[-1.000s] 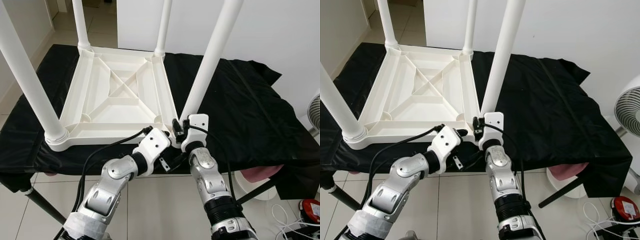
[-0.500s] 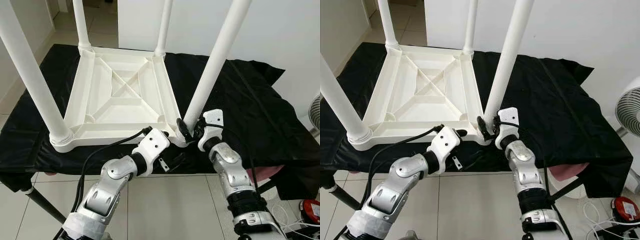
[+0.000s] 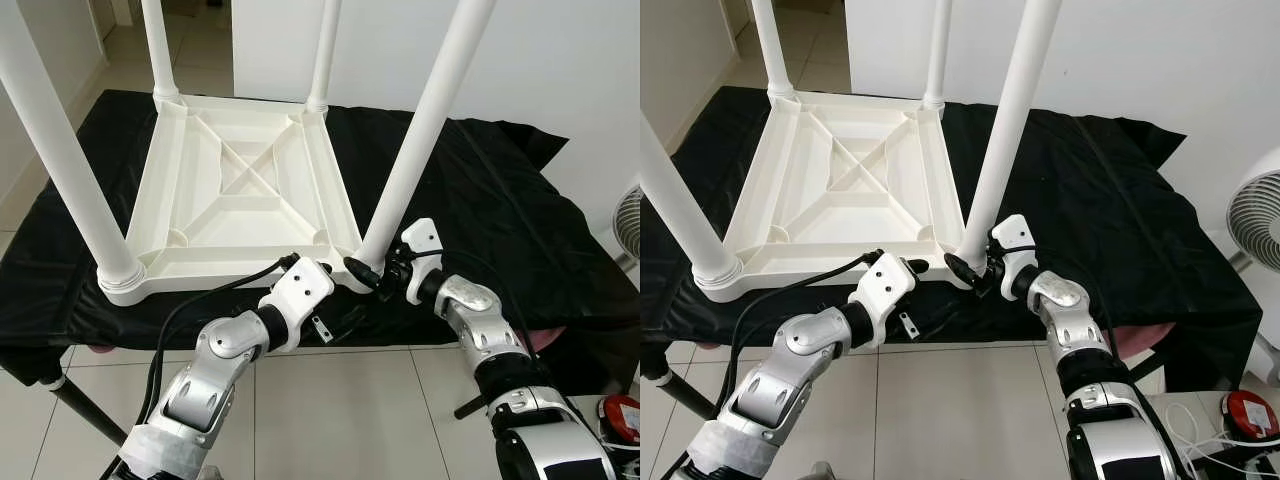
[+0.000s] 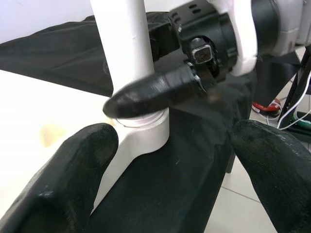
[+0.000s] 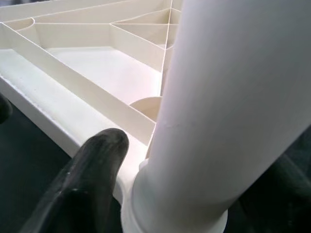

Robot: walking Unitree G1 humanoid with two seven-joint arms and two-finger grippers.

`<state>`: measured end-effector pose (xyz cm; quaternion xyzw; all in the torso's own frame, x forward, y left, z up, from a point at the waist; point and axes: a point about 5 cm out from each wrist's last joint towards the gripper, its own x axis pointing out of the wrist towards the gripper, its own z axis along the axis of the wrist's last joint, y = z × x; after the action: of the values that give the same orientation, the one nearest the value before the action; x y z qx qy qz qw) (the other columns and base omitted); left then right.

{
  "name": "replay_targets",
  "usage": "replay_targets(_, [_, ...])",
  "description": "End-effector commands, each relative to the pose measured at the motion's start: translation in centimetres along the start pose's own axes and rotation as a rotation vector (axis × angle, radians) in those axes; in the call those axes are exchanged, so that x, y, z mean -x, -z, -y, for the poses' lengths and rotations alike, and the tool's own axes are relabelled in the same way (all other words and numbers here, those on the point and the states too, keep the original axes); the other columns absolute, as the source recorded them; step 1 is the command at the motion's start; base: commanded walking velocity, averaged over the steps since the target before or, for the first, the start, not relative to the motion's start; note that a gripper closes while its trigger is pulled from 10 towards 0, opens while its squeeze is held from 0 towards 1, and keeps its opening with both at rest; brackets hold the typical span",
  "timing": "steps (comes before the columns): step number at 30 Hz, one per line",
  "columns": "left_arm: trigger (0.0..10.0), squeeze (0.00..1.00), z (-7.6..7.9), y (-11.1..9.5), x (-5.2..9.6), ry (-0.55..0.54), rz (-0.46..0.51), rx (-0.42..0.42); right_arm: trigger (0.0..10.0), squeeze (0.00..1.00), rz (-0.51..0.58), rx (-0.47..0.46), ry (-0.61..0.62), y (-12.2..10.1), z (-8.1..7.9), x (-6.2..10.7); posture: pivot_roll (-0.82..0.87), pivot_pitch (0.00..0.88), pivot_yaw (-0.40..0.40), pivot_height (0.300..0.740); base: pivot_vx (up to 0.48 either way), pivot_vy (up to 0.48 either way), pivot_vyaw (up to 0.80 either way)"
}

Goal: Building children table

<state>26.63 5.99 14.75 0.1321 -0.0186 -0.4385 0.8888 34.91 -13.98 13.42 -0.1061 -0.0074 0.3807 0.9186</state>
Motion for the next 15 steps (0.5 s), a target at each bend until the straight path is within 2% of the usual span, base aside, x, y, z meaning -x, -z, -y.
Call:
replay_targets(1, [10.0, 0.00, -0.1, 0.0, -0.1, -0.021, -0.004, -0.001, 0.0, 0.00, -0.025, 0.018, -0.024, 0.3, 0.0, 0.1, 0.06, 0.000, -0.092, 0.740, 0.000, 0.000, 0.00])
replay_targets(8, [10.0, 0.00, -0.2, 0.0, 0.0, -0.022, -0.007, -0.005, 0.0, 0.00, -0.076, 0.013, -0.107, 1.3, -0.1, -0.2, 0.06, 0.000, -0.090, 0.740, 0.000, 0.000, 0.00])
replay_targets(14, [10.0, 0.00, -0.1, 0.0, 0.0, -0.021, -0.006, -0.003, 0.0, 0.00, -0.082, 0.017, -0.094, 1.6, -0.1, 0.0, 0.06, 0.000, -0.092, 0.740, 0.000, 0.000, 0.00])
replay_targets(15, [10.0, 0.00, -0.1, 0.0, 0.0, -0.021, -0.006, -0.001, 10.0, 0.00, -0.090, 0.016, -0.058, 1.8, 0.1, 0.1, 0.06, 0.000, -0.094, 0.740, 0.000, 0.000, 0.00])
